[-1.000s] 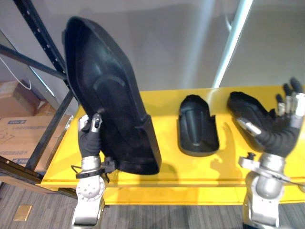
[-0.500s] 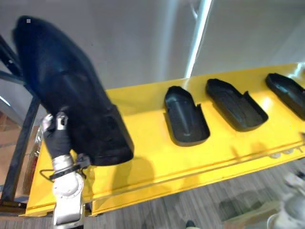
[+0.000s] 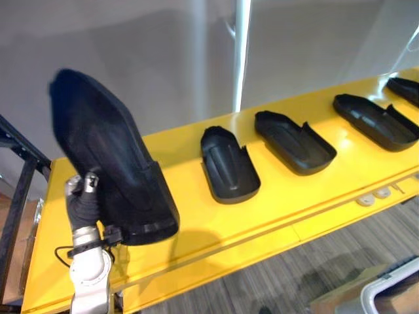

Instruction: Walk over and take plastic housings, then place them on the shelf

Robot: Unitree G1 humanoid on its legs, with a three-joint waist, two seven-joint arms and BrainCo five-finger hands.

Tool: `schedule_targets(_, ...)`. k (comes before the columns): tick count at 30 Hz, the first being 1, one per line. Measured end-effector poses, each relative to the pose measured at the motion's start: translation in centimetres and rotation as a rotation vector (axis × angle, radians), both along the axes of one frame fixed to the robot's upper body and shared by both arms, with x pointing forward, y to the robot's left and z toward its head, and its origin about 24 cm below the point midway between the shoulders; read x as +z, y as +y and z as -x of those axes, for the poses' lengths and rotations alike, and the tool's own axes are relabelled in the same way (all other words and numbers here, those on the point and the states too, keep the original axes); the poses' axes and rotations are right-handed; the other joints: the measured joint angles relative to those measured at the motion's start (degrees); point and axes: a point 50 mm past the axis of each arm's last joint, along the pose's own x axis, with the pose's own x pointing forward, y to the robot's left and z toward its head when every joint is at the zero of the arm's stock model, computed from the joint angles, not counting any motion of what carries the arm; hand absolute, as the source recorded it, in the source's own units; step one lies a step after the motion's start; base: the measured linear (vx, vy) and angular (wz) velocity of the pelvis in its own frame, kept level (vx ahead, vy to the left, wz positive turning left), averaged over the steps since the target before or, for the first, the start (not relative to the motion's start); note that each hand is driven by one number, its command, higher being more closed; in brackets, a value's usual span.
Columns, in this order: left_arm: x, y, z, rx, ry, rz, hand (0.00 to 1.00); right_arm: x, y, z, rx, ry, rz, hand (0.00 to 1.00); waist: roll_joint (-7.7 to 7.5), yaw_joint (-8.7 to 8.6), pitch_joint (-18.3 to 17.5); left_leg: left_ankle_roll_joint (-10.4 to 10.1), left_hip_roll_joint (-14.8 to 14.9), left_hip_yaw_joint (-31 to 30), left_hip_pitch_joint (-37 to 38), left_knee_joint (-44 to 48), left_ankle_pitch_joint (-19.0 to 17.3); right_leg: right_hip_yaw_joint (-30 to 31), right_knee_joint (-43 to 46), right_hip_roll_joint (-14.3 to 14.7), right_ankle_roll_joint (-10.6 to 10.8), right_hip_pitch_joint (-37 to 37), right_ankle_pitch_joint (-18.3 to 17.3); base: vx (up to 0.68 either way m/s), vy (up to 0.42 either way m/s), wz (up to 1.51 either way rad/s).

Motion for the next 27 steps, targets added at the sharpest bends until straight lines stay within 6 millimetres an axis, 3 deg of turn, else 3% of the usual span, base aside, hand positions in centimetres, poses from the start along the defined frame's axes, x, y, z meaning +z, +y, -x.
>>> schedule_targets(4, -0.1, -0.5, -1.0, -0.017, 0.046, -0.024, 1.0, -2.0, 2.9, -1.4, 0.131, -0.011, -0.169, 0.0, -0.71, 0.34, 0.25, 0.07, -0.55, -1.26, -0.02, -1.04, 1.12, -0.64, 0.0, -0.19, -0.04, 0.15, 0.03, 0.0, -0.001, 0.15)
schedule_targets(6, 0.2, -1.4, -1.8, -0.06, 0.049, -0.021, 1.0, -2.6, 4.0, -1.6, 0.179, 0.01, -0.235, 0.0, -1.02, 1.5, 0.33, 0.11, -0.72, -1.91, 0.09, -1.79, 1.81, -1.44, -0.02, -0.23, -0.33, 0.3, 0.24, 0.02, -0.006, 0.19)
schedule_targets(16, -0.2, -2.2, -2.9, -0.084, 0.101, -0.029, 1.0, -3.7, 6.4, -2.5, 0.303, 0.055, -0.35, 0.0, -2.18, 2.68, -0.08, 0.32, -1.84, -4.39, 1.26, -5.14, 4.36, -3.76, -0.62, -0.94, -0.64, 2.2, 0.5, -0.01, 0.002, 0.15)
schedule_targets(20, -1.9, -1.7, -3.2, -0.069, 0.179, -0.011, 1.0, -3.9, 6.8, -2.2, 0.31, 0.076, -0.375, 0.0, -2.42, 3.13, -0.09, 0.22, -1.87, -4.23, 3.19, -6.58, 5.17, -3.94, -0.99, -0.93, -1.1, 3.34, 0.83, -0.05, -0.004, -0.02)
schedule_targets(22, -3.2, -0.4, -3.9, -0.037, 0.273, -0.024, 1.0, -4.0, 7.1, -2.6, 0.343, 0.084, -0.386, 0.0, -3.03, 3.01, -0.71, 0.24, -2.27, -3.73, 4.25, -8.94, 6.65, -4.16, -2.94, -1.02, -1.28, 4.02, 1.8, -0.07, -0.007, -0.1)
schedule_targets(27, -4.0, 1.7, -4.7, 0.008, 0.361, -0.043, 1.0, -4.0, 6.9, -2.0, 0.336, 0.098, -0.386, 0.0, -3.85, 2.94, -0.83, 0.34, -2.86, -2.82, 6.05, -13.11, 9.28, -4.27, -4.56, -1.17, -1.42, 4.06, 2.62, -0.07, -0.004, -0.05)
